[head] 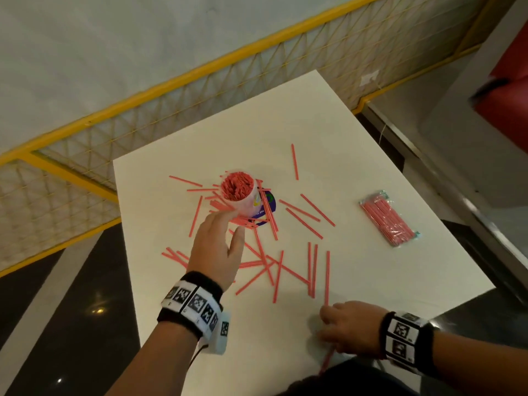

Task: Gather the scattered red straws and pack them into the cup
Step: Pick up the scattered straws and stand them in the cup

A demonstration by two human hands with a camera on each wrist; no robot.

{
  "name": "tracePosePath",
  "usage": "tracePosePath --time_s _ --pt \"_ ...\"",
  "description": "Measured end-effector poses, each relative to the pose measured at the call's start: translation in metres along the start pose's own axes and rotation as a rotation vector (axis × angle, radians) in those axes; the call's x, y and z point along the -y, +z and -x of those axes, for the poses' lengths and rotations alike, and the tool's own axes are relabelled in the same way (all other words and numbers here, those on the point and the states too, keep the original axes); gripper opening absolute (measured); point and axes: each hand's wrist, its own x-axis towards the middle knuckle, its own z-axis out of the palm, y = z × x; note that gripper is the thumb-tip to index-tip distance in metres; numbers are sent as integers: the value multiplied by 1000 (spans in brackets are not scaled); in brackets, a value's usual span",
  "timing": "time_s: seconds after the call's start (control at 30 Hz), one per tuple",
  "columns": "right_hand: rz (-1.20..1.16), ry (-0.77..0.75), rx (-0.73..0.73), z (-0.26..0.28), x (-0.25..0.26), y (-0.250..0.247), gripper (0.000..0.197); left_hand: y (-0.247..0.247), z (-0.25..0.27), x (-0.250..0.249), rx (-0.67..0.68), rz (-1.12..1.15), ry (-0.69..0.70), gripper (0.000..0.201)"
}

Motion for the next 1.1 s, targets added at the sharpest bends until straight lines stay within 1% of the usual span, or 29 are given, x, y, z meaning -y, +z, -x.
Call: tracePosePath --time_s 0.1,0.2,0.27,0.33,0.43,0.57,0.63,0.7,0.8,0.87,0.9,0.93,0.97,1.0,1.03,1.1 --pt "61 -13 -69 -11 -3 19 32 0 30 3 36 43 -42 29" --pt "46 -19 -88 -17 -5 18 40 0 55 8 86 21 -68 24" --pt "29 13 -136 -22 -5 10 39 0 65 11 106 16 -68 19" --pt "-1 69 -174 -27 -6 1 36 1 71 11 112 26 -84 17" --pt "4 221 -238 -36 -12 -13 31 1 73 11 107 34 -106 17" --pt "13 359 -218 -46 -13 -32 32 3 72 7 122 79 -137 16" --pt "-96 436 -263 -48 -11 -44 29 8 69 -1 172 98 -191 16" --pt "-279 493 -364 -49 -6 -55 22 16 65 -6 270 100 -287 22" --pt "-539 450 -523 -52 12 -73 14 33 59 -9 413 201 -433 46" --pt "-599 383 -577 -56 28 -86 12 46 56 -16 466 277 -460 56" --pt "-598 354 -585 -57 33 -91 11 52 54 -20 467 312 -461 54" --pt "-583 343 -587 -60 37 -94 12 56 52 -24 448 346 -464 47" --pt "-560 362 -589 -60 39 -96 14 58 49 -28 418 378 -480 41" --pt "-532 421 -587 -60 37 -95 19 60 46 -30 386 407 -505 37" --pt "-500 529 -569 -59 32 -92 28 62 45 -29 364 424 -531 35" --pt "-450 802 -452 -53 14 -81 52 62 43 -25 332 432 -556 35"
